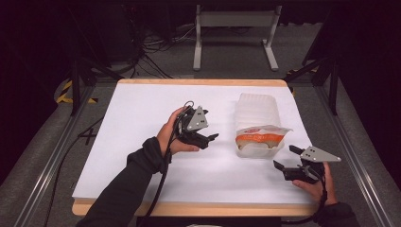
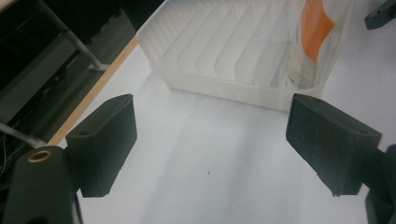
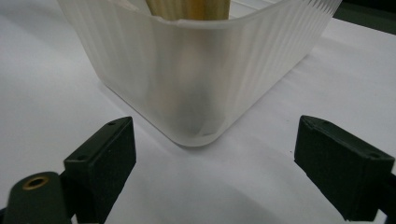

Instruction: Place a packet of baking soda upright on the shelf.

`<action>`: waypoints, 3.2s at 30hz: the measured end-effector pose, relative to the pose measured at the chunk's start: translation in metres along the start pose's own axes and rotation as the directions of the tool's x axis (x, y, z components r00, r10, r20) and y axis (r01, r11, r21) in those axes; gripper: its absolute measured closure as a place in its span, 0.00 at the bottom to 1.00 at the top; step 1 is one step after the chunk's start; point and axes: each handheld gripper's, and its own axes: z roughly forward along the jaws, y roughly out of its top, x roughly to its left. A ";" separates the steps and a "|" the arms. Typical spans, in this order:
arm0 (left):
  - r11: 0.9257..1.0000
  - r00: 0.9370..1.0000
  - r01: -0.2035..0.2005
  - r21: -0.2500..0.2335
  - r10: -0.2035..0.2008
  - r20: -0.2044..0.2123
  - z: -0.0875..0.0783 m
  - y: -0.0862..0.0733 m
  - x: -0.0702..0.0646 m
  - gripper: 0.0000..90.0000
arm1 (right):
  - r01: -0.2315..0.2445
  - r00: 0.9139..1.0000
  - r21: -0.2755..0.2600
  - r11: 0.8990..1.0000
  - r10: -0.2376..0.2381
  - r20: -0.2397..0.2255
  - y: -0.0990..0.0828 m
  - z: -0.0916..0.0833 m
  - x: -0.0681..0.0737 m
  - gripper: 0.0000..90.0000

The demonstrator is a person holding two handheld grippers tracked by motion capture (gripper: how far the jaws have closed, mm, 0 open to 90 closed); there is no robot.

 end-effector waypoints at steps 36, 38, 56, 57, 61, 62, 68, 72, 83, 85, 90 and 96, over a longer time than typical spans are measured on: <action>0.980 0.962 0.195 0.048 -0.182 -0.202 -0.108 -0.137 0.014 0.13 | 0.106 0.985 0.015 0.994 -0.107 0.133 0.006 -0.015 0.007 0.16; 0.976 0.959 0.209 0.051 -0.195 -0.208 -0.113 -0.143 0.015 0.13 | 0.107 0.985 0.016 0.994 -0.108 0.135 0.006 -0.015 0.007 0.16; 0.935 0.910 0.352 0.042 -0.331 -0.249 -0.144 -0.200 0.025 0.13 | 0.095 0.986 0.022 0.995 -0.098 0.138 0.004 -0.013 0.005 0.16; 0.935 0.910 0.352 0.042 -0.331 -0.249 -0.144 -0.200 0.025 0.13 | 0.095 0.986 0.022 0.995 -0.098 0.138 0.004 -0.013 0.005 0.16; 0.923 0.898 0.384 0.032 -0.365 -0.247 -0.152 -0.213 0.022 0.12 | 0.085 0.986 0.025 0.996 -0.088 0.145 0.003 -0.013 0.004 0.16; 0.918 0.893 0.395 0.026 -0.377 -0.247 -0.154 -0.216 0.021 0.12 | 0.082 0.986 0.025 0.996 -0.085 0.145 0.003 -0.013 0.003 0.16; 0.902 0.870 0.430 -0.030 -0.423 -0.253 -0.169 -0.228 0.020 0.12 | 0.077 0.985 0.025 0.997 -0.080 0.151 0.002 -0.012 0.002 0.16; 0.882 0.846 0.463 -0.090 -0.469 -0.255 -0.178 -0.237 0.017 0.12 | 0.046 0.986 0.015 0.999 -0.048 0.162 0.001 -0.013 -0.001 0.16; 0.840 0.796 0.512 -0.180 -0.543 -0.267 -0.195 -0.253 0.011 0.10 | -0.007 0.982 -0.020 1.000 0.010 0.188 -0.001 -0.018 -0.007 0.16; 0.838 0.793 0.514 -0.182 -0.545 -0.271 -0.195 -0.253 0.010 0.10 | -0.007 0.982 -0.025 1.000 0.012 0.189 -0.001 -0.018 -0.008 0.16; 0.843 0.800 0.504 -0.189 -0.538 -0.268 -0.193 -0.248 0.008 0.11 | -0.003 0.982 -0.032 0.999 0.009 0.189 0.000 -0.018 -0.007 0.16; 0.867 0.825 0.475 -0.151 -0.499 -0.264 -0.185 -0.243 0.004 0.10 | -0.005 0.980 -0.032 0.999 0.011 0.197 0.001 -0.019 -0.006 0.16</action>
